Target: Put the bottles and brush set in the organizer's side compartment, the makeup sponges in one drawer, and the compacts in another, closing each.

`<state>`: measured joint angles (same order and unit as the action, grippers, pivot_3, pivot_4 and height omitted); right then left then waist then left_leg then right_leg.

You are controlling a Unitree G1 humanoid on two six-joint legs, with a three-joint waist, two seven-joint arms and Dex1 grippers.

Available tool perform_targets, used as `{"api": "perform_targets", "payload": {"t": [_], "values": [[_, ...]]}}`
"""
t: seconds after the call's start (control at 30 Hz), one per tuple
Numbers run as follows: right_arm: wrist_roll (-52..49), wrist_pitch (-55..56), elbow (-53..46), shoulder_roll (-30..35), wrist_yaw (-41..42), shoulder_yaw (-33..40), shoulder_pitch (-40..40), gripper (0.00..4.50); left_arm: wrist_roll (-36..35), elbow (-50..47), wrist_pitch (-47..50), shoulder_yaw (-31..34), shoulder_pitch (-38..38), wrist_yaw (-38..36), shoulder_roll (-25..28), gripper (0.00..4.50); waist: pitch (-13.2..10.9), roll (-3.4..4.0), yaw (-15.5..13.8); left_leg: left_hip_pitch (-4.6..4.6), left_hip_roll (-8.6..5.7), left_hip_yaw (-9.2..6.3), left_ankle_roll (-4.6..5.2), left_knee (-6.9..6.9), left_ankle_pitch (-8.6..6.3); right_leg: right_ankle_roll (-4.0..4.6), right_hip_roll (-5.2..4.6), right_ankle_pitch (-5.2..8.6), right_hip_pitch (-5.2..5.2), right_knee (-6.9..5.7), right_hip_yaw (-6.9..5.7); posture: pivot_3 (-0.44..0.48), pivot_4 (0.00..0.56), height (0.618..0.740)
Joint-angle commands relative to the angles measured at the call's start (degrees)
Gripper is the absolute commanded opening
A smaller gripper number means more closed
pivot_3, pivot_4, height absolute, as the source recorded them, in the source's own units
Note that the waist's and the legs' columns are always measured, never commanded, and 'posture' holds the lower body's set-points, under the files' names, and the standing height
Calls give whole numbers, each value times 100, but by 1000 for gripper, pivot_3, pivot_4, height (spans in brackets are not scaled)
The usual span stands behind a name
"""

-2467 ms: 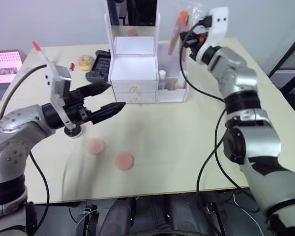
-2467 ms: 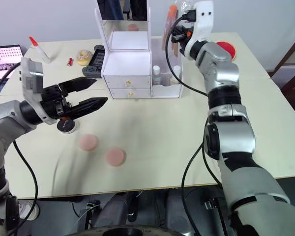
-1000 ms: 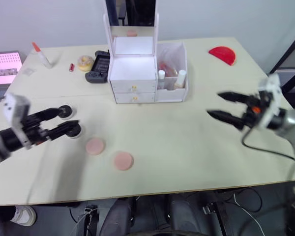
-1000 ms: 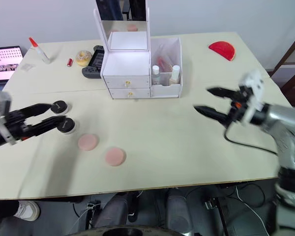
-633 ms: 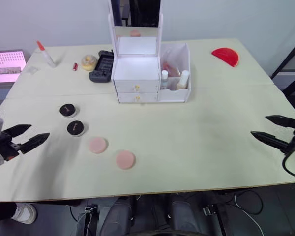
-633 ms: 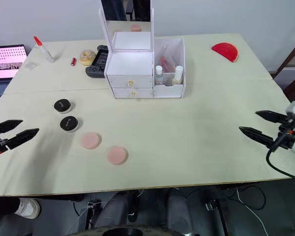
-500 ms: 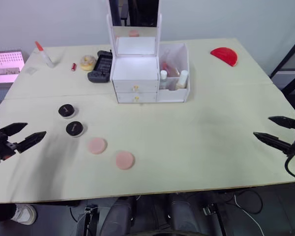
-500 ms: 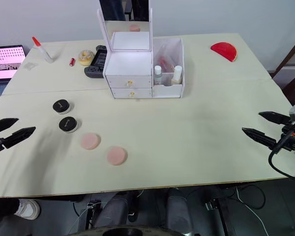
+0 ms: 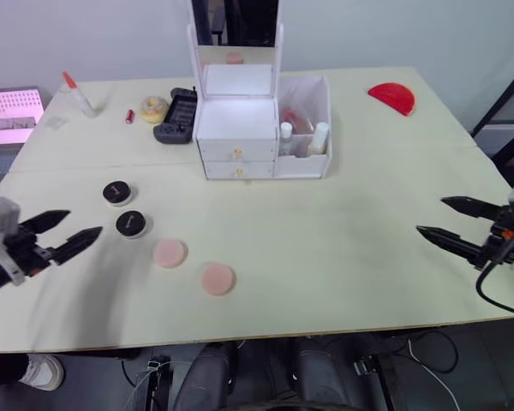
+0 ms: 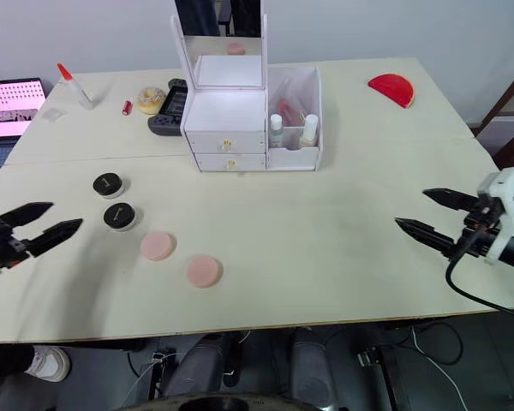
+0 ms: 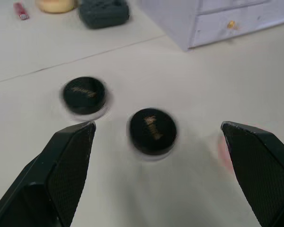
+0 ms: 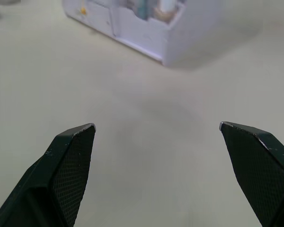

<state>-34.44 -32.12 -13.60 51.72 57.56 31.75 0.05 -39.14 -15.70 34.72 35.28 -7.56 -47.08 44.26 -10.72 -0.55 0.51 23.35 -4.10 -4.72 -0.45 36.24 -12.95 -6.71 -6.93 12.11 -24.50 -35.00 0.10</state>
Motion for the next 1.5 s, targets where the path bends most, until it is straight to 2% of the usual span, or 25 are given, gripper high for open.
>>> {"api": "perform_targets", "payload": {"t": [0.03, 0.23, 0.3, 0.37, 0.57, 0.67, 0.73, 0.87, 1.1, 1.5], "values": [[-169, -268, -585, -267, -750, -316, -486, 4452, -395, -1284, 323, -403, 77, 977, -623, 4500, 0, -1, -5, 0, 0, 0, 0, 1, 0, -1, 1, -1, 0, 0, 0, 0, 150, 738], [-72, -492, -577, -767, -1586, -803, -1183, 4452, -587, -2632, 728, -1374, 243, 2589, -1809, 4500, 2, -7, -119, 0, -4, 0, 1, 7, 2, -1, 6, -2, 1, -5, 1, 0, 150, 738], [34, -455, -500, -913, -1792, -978, -1323, 4452, -292, -2911, 724, -2003, 442, 3224, -2286, 4500, 2, -8, -145, 0, -4, 1, 1, 13, 2, 1, 8, -4, 4, -7, 1, 0, 150, 738], [131, -430, -425, -995, -1949, -1102, -1430, 4452, 306, -2987, 670, -2763, 680, 3725, -2594, 4500, 3, -11, -198, 0, -7, -7, 1, 31, 2, 1, 10, -6, 19, -7, -6, 0, 150, 738], [163, -401, -323, -966, -1904, -1268, -1526, 4452, 2056, -2225, 94, -4355, 1409, 4662, -3255, 4500, 3, -11, -283, 5, -8, -2, 7, 54, -1, -1, 14, -10, 26, -8, -7, 0, 150, 738], [-75, -472, -314, -903, -1605, -1300, -1684, 4452, 2850, -1505, -244, -4731, 1971, 5314, -3802, 4500, 3, -11, -282, 6, -8, 1, 9, 56, -1, -1, 15, -10, 27, -8, -9, 0, 150, 738], [-279, -528, -267, -848, -1286, -1338, -1827, 4452, 3174, -1110, -441, -4939, 2227, 5463, -4081, 4500, 2, -12, -275, 11, -8, -1, 12, 66, -3, -6, 16, -13, 28, -8, -13, 0, 150, 738], [-159, -291, 117, -697, -496, -1891, -2260, 4452, 3562, 39, -1042, -4999, 2880, 5615, -4629, 4500, 2, -13, -270, 10, -7, 0, 22, 70, -9, -9, 17, -13, 29, -6, -14, 0, 150, 738], [83, 110, 745, -703, 272, -2500, -2909, 4452, 4071, 1837, -1940, -4795, 3763, 5906, -5080, 4500, 1, -14, -279, 14, -10, 5, 23, 78, -10, -29, 17, -23, 35, -2, -22, 0, 150, 738], [56, 384, 1060, -768, 906, -2591, -3279, 4452, 4351, 3029, -2542, -4485, 4293, 6076, -5381, 4500, 1, -15, -280, 15, -12, 0, 21, 79, -10, -39, 16, -28, 34, -2, -22, 0, 150, 738]]}}
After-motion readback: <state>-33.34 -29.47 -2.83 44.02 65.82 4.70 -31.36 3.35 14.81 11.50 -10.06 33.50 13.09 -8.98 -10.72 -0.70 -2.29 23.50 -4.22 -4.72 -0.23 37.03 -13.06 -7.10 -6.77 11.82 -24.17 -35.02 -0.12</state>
